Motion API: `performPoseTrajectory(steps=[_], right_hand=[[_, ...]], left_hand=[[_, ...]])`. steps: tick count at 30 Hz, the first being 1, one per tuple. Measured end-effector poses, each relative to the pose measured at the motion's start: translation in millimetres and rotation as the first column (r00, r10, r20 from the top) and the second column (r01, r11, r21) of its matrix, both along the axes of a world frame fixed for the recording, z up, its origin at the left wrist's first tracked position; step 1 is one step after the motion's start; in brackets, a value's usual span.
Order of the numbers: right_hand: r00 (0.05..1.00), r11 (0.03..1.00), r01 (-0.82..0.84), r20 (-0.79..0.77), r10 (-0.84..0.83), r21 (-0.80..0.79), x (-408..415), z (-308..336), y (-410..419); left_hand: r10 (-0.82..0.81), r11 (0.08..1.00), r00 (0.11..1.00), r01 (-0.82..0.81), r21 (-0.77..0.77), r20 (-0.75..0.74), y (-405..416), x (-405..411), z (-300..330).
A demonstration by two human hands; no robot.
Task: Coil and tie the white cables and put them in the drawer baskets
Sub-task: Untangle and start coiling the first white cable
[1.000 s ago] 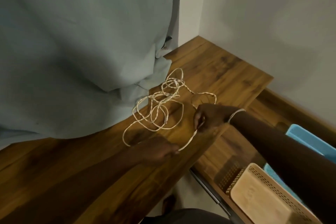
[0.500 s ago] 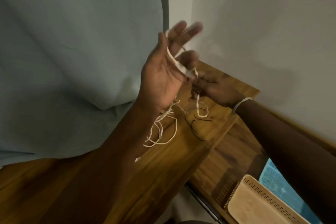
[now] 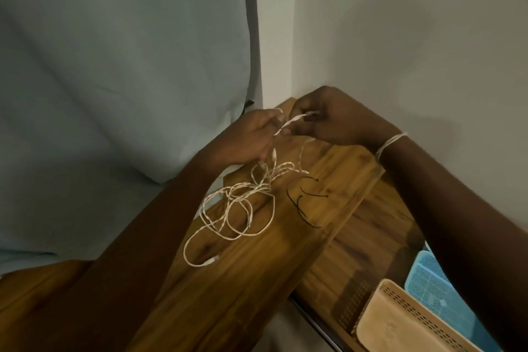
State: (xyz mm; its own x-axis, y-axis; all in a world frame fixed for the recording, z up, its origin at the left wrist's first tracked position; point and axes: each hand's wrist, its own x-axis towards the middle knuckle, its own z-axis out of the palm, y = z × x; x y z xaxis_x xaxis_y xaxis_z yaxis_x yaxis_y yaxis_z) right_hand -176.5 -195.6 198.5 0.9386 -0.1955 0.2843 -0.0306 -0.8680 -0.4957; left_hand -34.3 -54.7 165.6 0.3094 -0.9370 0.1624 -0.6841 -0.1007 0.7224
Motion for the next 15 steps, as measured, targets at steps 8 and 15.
performPoseTrajectory(steps=[8,15], right_hand=[[0.93,0.942,-0.143,0.367,0.023,0.303,2.9,14.9,-8.7],[0.984,0.826,-0.152,0.162,0.074,0.542,18.5,-31.3,25.7]], left_hand=[[-0.554,0.813,0.306,0.4,-0.424,-0.774,15.3,-15.4,41.4],[-0.637,0.77,0.253,0.216,-0.6,-0.728,-1.8,-18.7,59.2]])
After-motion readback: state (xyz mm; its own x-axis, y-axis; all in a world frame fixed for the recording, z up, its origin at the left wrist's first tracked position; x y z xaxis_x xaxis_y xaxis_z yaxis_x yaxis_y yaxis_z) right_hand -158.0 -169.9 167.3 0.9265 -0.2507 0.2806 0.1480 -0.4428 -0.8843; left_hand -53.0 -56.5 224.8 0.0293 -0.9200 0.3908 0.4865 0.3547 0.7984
